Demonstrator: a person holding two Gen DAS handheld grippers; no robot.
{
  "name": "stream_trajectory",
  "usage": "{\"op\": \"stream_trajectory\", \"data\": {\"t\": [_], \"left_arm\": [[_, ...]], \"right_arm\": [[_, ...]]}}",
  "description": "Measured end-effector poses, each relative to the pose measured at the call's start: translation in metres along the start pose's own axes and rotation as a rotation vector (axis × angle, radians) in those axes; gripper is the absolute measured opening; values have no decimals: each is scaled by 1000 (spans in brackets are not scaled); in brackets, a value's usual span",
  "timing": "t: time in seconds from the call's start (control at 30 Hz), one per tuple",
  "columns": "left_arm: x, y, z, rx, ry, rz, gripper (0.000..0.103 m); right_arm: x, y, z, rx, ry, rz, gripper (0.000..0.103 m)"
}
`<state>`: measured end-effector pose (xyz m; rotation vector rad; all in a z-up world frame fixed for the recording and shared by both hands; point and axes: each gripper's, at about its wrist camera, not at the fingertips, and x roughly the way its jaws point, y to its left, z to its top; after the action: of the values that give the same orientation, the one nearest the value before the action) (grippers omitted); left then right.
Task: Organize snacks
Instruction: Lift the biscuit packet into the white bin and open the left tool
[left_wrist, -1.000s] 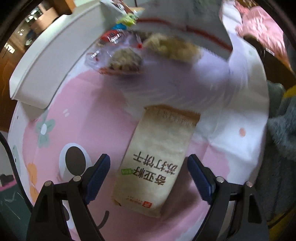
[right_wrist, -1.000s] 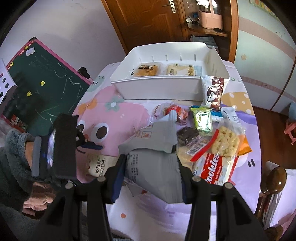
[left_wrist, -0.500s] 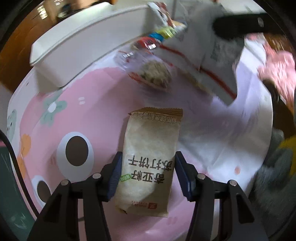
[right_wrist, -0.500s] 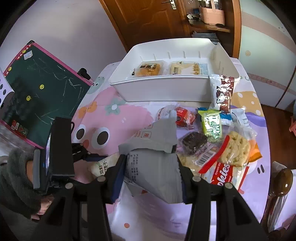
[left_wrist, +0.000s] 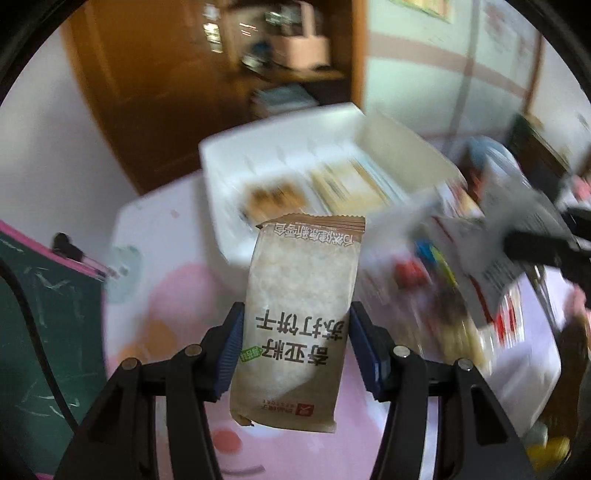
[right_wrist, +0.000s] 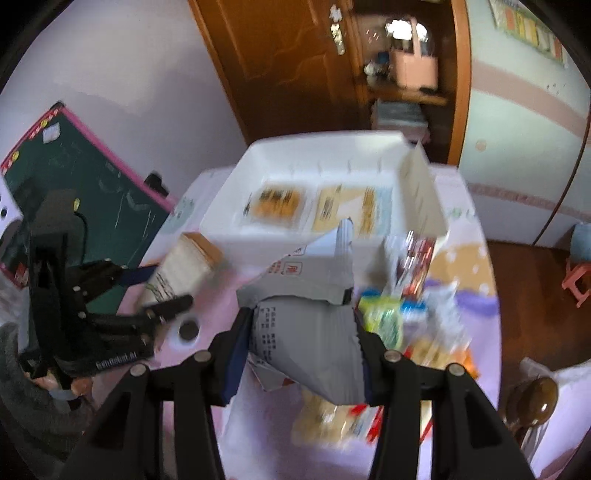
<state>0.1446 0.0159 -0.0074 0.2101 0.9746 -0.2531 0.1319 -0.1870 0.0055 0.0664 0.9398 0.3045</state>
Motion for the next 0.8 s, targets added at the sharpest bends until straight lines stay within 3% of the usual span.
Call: {"op": "stream_trajectory", "data": {"t": [0.23,0.43,0.5,0.53,0.57,0.73,0.8], "left_arm": [[13,24,81,-129,-65,44,54],[44,27,118,-179,-60,74,54],[51,27,126,-178,-70,94,66],[52,25,128,-174,-70,99,87],[51,24,129,-175,-80,101,97],[41,26,133,-218,-97,101,99],[34,28,132,-239,-108,101,99]], "right_arm": [[9,-12,75,0,-103,-103,49],[43,-24,124,38,-112,-146,51],[54,-31,131,63,-94,-168,52],[58,-32,133,68,-90,-182,52],[60,-34,134,69,-92,-197,53],[47,-32,129,63,-161,-217,82],[37,-32,127,63,-182,-223,83]]}}
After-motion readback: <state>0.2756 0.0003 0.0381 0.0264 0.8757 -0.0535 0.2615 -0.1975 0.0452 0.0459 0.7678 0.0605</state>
